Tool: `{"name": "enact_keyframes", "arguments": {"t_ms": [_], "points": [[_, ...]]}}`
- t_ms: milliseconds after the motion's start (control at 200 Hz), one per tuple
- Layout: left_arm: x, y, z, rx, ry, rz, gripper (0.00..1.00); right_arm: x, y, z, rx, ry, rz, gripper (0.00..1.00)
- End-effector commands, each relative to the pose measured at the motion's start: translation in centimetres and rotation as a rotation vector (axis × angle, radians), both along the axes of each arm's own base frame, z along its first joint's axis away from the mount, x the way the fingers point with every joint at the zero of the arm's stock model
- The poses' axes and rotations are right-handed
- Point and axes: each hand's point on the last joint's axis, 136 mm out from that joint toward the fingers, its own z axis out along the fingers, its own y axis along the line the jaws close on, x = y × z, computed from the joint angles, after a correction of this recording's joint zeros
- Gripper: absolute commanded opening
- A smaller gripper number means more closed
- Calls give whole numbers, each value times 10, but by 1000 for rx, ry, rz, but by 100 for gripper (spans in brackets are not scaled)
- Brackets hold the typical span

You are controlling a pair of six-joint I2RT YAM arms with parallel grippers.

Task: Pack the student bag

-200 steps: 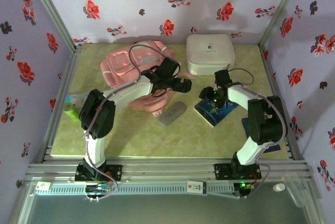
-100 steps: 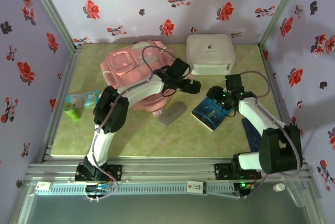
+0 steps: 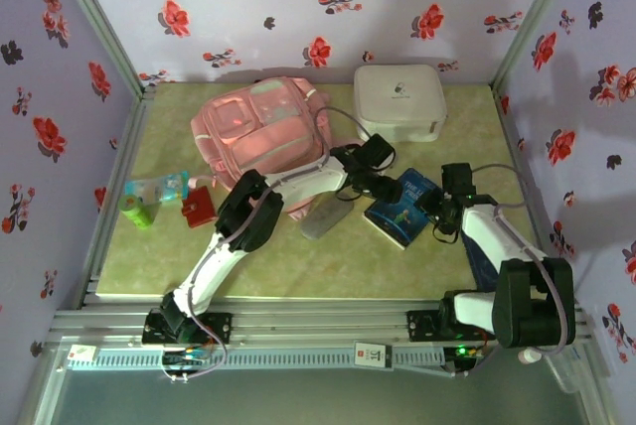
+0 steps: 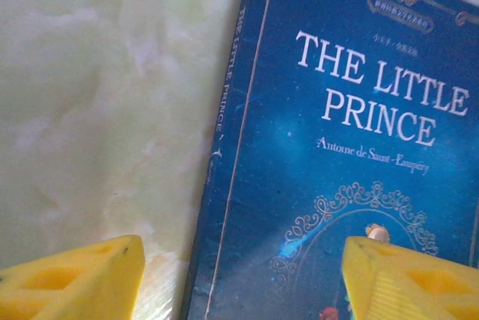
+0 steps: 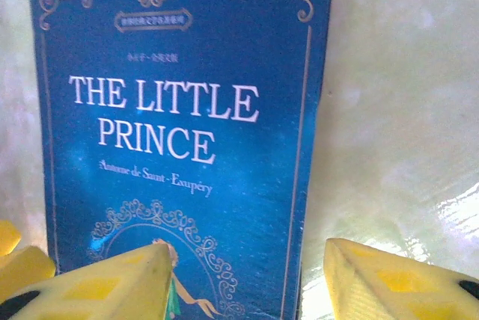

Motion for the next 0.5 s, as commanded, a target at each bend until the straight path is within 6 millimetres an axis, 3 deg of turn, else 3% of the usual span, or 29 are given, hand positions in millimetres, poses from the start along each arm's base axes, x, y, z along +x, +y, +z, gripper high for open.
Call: {"name": "enact_keyframes", "arguments": {"t_ms": [0, 150, 495], "points": [[-6, -2, -9, 26, 49, 11, 64, -4, -2, -8, 3, 26, -17, 53], [-11, -2, -20, 41, 79, 19, 60, -7, 0, -18, 15, 55, -11, 50], [-17, -4, -25, 36, 113, 28, 51, -1, 17, -32, 107, 70, 15, 37]]}}
